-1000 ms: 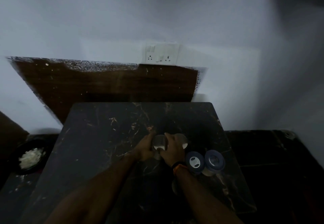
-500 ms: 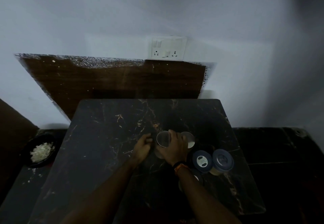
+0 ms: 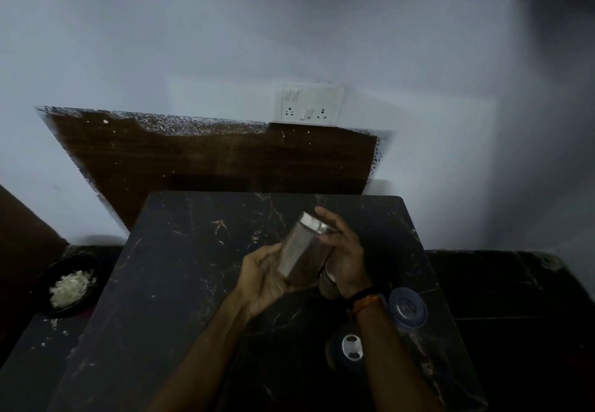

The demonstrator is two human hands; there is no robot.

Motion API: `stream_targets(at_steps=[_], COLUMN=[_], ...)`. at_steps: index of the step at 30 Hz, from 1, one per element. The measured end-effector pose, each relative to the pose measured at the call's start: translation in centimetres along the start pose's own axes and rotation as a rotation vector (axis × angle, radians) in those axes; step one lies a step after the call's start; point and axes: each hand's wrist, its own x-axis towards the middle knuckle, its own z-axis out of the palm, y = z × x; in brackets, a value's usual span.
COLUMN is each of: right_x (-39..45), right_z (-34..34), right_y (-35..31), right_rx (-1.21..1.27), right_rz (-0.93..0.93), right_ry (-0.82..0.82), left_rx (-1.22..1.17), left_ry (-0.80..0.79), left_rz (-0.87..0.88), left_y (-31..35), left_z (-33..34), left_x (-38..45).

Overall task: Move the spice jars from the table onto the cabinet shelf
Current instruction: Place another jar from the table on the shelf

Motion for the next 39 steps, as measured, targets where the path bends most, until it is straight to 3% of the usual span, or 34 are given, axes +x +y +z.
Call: stream_targets(at_steps=[3, 7, 13, 17, 22, 26, 34, 39], right_x=[0.2, 1.1, 3.3, 4.2, 4.9, 5.6, 7.2, 7.9], right_z=[0.4, 1.3, 2.4, 2.5, 2.9, 3.5, 4.9, 5.9], right_y=[-2.0, -5.7, -10.9, -14.3, -19.0, -22.7, -29.9, -33.0], right_rx=[0.143, 0.186, 0.149, 0.25, 0.333, 0.363, 0.132, 0.013], right_rz=[-0.018, -0.075, -0.151, -0.216, -0.242, -0.293, -0.404, -0.449], right_ry=[0.02, 0.021, 0.039, 0.0, -0.118, -0.171, -0.166, -0.163], left_rx=[0.129, 0.399, 0.547, 0.619, 0.537, 0.676, 0.914, 0.966], left_ry=[-0.064, 0.044, 0.018, 0.02, -0.151, -0.262, -0.137, -0.142], left_rz=[0.119, 0.308, 0.573, 0.679, 0.596, 0.553, 0.835, 0.864], left_y=[1.2, 3.1, 4.8, 6.5, 9.5, 13.1, 17.8, 20.2], left_z=[2.6, 6.8, 11.3, 14.2, 16.9, 19.9, 25.8, 27.9], left_x=[0.0, 0.1, 0.7, 1.0, 1.2, 1.5, 2.0, 2.5])
